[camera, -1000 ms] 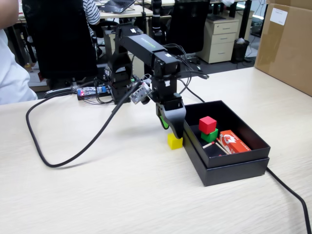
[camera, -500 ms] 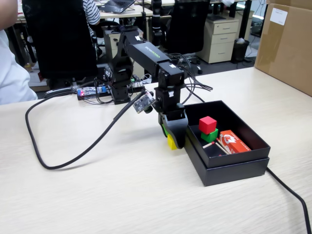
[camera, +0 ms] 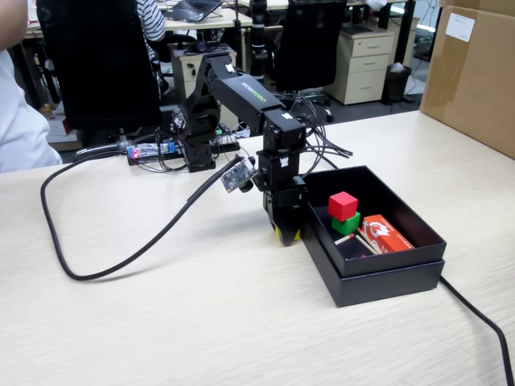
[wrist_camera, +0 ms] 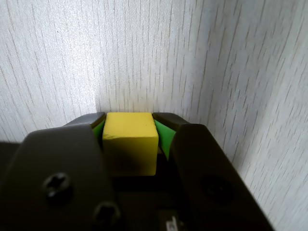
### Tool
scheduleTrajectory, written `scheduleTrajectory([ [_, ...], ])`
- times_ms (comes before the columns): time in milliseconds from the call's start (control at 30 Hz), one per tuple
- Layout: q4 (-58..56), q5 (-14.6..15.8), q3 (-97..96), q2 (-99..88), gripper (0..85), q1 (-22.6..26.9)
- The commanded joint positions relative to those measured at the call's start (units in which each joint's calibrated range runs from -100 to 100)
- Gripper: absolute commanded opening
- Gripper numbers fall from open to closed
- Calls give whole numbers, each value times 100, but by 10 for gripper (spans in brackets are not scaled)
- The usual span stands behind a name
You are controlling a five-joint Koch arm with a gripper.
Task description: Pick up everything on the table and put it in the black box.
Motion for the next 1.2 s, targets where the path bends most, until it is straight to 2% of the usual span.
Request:
scheduleTrajectory([
  [0, -35, 15, 380, -509, 11, 20],
  [167, -147, -29, 353, -1840, 11, -98],
  [267, -199, -200, 543, -2816, 11, -161],
  [300, -199, -357, 1296, -3171, 11, -83],
  [467, -199, -391, 1922, -2667, 11, 269],
  [633, -199, -230, 1876, -2047, 11, 440],
  [1167, -199, -88, 2248, -188, 12, 366],
])
